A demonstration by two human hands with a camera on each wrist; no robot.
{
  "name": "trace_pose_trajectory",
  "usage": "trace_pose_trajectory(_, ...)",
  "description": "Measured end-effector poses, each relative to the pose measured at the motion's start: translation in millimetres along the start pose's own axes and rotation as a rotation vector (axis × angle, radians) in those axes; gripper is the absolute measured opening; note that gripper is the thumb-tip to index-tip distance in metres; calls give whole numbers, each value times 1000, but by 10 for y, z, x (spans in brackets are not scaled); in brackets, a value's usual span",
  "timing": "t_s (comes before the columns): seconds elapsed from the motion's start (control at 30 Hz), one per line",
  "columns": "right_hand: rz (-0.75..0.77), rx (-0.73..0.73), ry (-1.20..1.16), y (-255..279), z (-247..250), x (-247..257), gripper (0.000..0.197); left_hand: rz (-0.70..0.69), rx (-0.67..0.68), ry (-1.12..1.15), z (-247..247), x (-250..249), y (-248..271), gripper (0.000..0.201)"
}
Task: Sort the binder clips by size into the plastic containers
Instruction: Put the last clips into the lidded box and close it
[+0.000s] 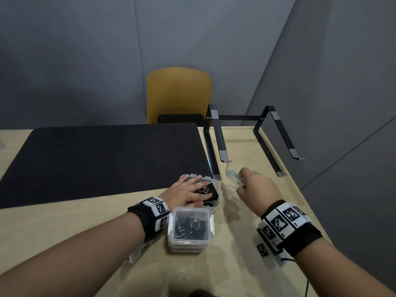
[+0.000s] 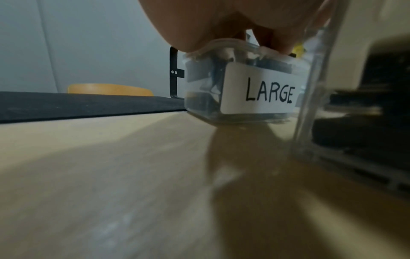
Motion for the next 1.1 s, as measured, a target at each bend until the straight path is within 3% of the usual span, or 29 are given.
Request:
trace_pose_trajectory(0.1,61,-58,-2,17,172,156,10,67,-52,72,19,-24,23,61)
trace_pose_trajectory(0.23,103,-70,-73,10,340,309,8,142,-79,242,66,-15,34,31)
trace_pose_trajectory(0.3,88,-52,-147,-15,366,344,7,163,-87,313,94,3,45,36)
trace_pose_trajectory(0.47,75,85,-225,-107,251,419,4,309,-57,432,283,-51,98,70)
trace_pose_trajectory(0.57,86,134,-227,-157,196,483,6,327,-150,470,409,-34,114,80)
trace_pose_trajectory(0.67,99,156,-217,-232,201,543,6,271,-220,553,521,-21,109,66)
trace_pose_trajectory(0.83,121,162,-310,-337,258,610,11,301,-311,703,656,22,55,17)
trace_pose_trajectory(1.1,91,127,-385,-332,48,468,50,472,-347,983,553,233,226,10)
Point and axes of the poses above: each hand's wrist, its own y-axis away from the middle knuckle, its own z-axis out of the back of the hand, x = y × z, the point moved 3 cm from there along -y, towards the middle knuckle, and after that the axes turned 13 degrees about -y, right-handed, at the moved point
